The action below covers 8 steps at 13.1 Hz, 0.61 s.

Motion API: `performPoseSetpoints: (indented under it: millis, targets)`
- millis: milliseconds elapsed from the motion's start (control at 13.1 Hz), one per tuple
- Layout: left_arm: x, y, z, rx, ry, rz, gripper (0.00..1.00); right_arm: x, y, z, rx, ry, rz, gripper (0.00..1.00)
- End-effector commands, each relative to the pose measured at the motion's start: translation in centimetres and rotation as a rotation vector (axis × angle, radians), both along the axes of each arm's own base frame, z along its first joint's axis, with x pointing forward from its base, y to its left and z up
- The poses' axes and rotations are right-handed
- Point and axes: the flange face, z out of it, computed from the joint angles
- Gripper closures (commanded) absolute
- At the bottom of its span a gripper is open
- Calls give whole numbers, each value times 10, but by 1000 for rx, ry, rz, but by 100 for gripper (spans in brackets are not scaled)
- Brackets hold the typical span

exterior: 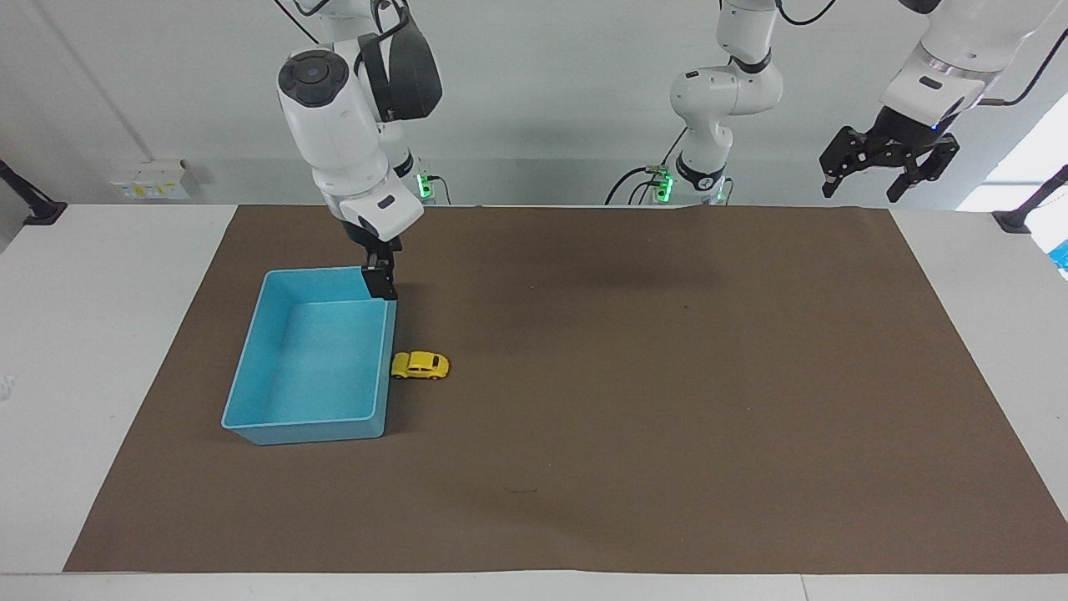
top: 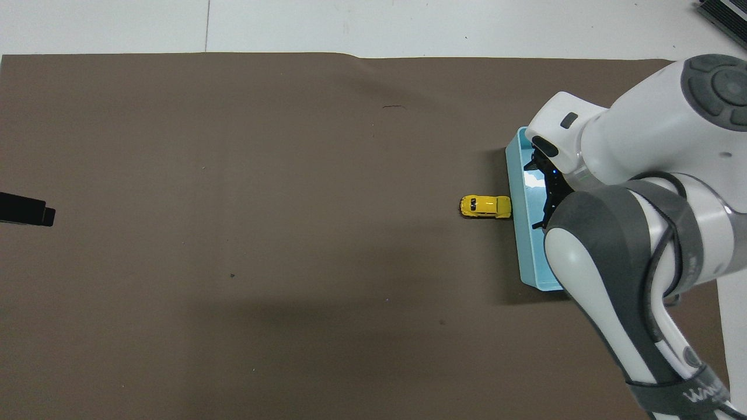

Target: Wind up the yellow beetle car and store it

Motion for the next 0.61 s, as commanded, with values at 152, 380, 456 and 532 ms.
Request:
performPoseSetpoints:
  millis: [152,380,456,532]
  targets:
    - [-6,-5,4,-4,8,-4,0,7,-2,-35,6,-2,46,0]
    - [-5,1,5,-4,5,8,0,7,-3,-44,-1,-7,50,0]
    - [-5,0,5,-5,1,5,0,9,-4,-51,-4,-4,48,0]
    - [-5,-1,5,-5,2,1,0,10,-6,-58,-3,-7,44,0]
